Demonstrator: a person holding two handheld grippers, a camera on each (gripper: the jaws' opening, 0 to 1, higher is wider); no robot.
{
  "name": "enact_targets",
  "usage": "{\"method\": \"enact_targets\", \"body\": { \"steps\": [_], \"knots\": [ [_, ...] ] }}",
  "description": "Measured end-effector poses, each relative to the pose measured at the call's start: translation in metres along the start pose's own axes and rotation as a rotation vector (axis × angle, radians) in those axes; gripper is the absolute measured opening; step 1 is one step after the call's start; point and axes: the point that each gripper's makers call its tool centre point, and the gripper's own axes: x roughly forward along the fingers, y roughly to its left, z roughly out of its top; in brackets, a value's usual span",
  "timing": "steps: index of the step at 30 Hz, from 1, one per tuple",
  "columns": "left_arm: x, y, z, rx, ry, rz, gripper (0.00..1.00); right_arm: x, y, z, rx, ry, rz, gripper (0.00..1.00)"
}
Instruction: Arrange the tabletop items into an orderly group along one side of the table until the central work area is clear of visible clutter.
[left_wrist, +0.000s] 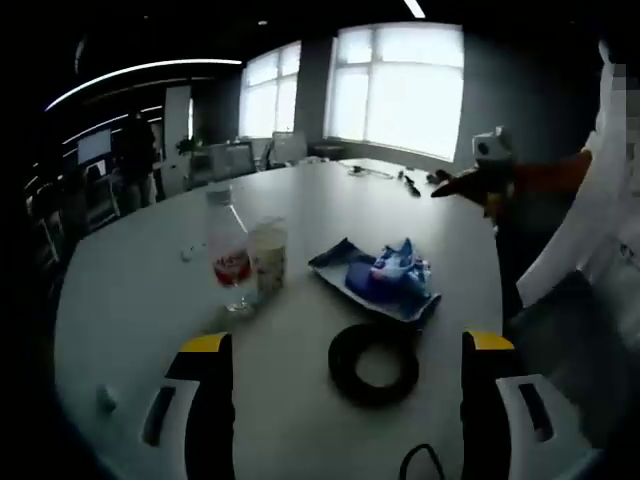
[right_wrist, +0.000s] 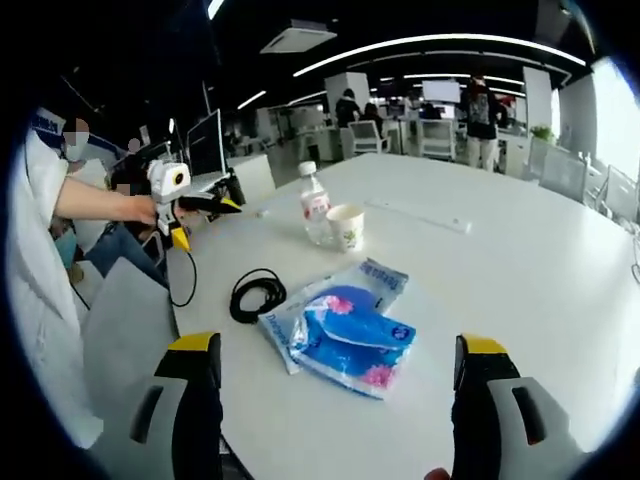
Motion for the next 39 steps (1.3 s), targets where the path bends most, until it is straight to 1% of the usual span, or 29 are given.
{"method": "enact_targets", "body": {
  "steps": [1, 4, 7, 10, 13, 19, 23, 28, 36, 39],
  "knots": [
    [0.001, -0.003, -0.001, -0.007, 0.001, 0.008, 0.91, -0.002, -0.001, -0.001, -0.004, 0.003, 0.008, 0.94],
    [0.004, -0.009, -0.009, -0.035, 0.032, 0.034, 0.9, -0.006, -0.004, -0.006, -0.008, 0.015, 0.026, 0.94],
    [0.008, -0.016, -0.008, -0.062, 0.015, 0.056, 0.89, -0.009, -0.008, -0.012, -0.022, 0.032, 0.047, 0.93],
    [0.015, -0.025, -0.01, -0.064, 0.029, 0.061, 0.89, -0.014, -0.016, -0.014, -0.017, 0.028, 0.053, 0.93],
    [0.02, -0.031, -0.006, -0.069, 0.03, 0.07, 0.89, -0.018, -0.024, -0.014, -0.015, 0.019, 0.054, 0.92],
    [0.026, -0.031, 0.004, -0.076, 0.015, 0.1, 0.89, -0.023, -0.039, -0.011, -0.016, 0.006, 0.066, 0.92],
    [0.029, -0.034, 0.006, -0.076, 0.016, 0.109, 0.88, -0.022, -0.042, -0.012, -0.016, 0.007, 0.075, 0.91],
    [0.032, -0.039, 0.001, -0.081, 0.025, 0.111, 0.88, -0.021, -0.044, -0.016, -0.014, 0.011, 0.086, 0.91],
    [0.038, -0.044, -0.002, -0.109, 0.008, 0.126, 0.87, -0.017, -0.043, -0.019, -0.02, 0.021, 0.1, 0.9],
    [0.042, -0.048, 0.0, -0.114, -0.004, 0.13, 0.87, -0.015, -0.044, -0.019, -0.02, 0.024, 0.101, 0.89]
  ]
}}
